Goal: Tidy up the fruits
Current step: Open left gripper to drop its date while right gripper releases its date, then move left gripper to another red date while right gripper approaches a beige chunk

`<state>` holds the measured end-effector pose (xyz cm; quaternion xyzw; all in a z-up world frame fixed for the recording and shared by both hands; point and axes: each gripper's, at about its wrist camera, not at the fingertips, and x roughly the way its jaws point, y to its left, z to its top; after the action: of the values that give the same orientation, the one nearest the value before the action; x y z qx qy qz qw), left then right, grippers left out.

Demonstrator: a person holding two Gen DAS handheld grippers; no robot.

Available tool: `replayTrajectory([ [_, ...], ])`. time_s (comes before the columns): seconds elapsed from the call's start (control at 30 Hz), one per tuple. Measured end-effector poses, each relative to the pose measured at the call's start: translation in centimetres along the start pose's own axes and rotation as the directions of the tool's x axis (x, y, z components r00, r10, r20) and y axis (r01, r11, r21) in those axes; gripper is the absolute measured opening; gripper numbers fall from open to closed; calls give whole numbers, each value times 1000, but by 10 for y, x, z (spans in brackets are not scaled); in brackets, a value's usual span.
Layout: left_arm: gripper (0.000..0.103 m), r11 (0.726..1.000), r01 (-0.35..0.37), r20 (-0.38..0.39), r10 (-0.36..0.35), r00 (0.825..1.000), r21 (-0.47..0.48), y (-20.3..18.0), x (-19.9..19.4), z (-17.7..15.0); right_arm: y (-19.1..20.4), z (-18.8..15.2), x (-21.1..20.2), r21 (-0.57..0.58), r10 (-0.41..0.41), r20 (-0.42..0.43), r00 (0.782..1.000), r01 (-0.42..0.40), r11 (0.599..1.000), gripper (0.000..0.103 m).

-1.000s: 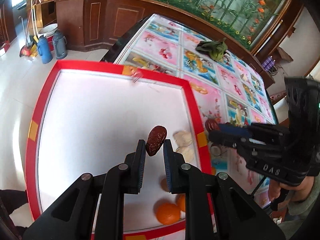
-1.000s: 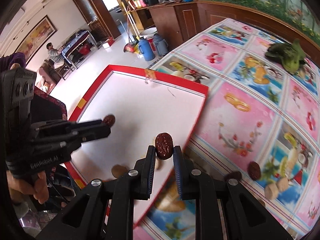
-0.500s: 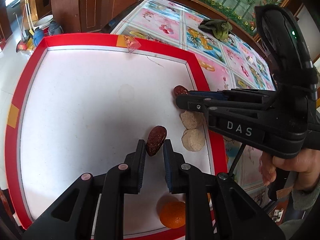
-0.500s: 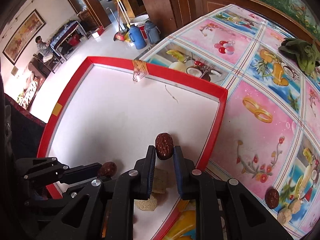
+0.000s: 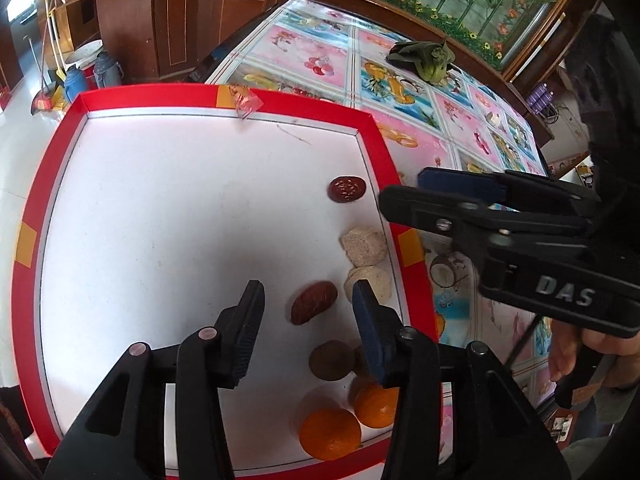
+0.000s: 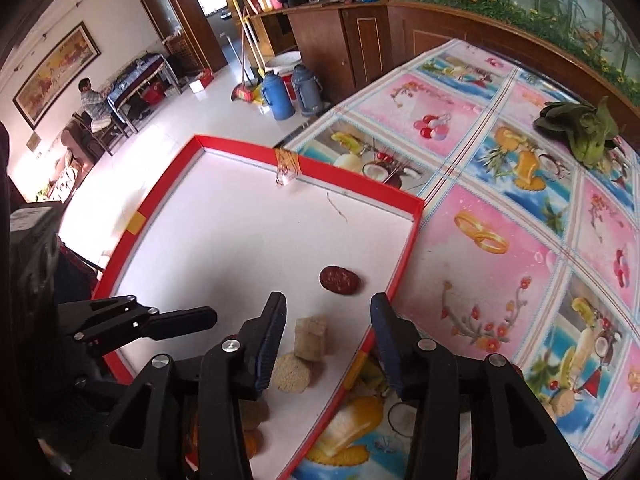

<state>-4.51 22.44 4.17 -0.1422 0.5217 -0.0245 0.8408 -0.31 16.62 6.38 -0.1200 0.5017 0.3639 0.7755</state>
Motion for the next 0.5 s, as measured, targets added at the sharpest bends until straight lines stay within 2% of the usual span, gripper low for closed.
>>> replayTrajectory([
  [0.1,45,1000,-2,17,2,1000,-7,-4,-5,2,-9,-9,-19,28,5,32,999,-6,1000,52],
  [0.17,55,1000,1,31,-1,1000,-18,-8,-9,4,-18,-17,-29,59,3,45,999,-6,998,55],
  [0.2,56,1000,5,41,-4,999,-20,-10,-11,5,-24,-23,-34,80,2,50,999,-6,997,56],
  [0.37,56,1000,31,65,-31,997,3,-29,-16,10,-59,-54,-51,169,-33,47,998,25,985,56],
  [0.5,56,997,55,54,-58,997,49,-50,-13,12,-84,-74,-61,234,-64,40,997,53,971,57],
])
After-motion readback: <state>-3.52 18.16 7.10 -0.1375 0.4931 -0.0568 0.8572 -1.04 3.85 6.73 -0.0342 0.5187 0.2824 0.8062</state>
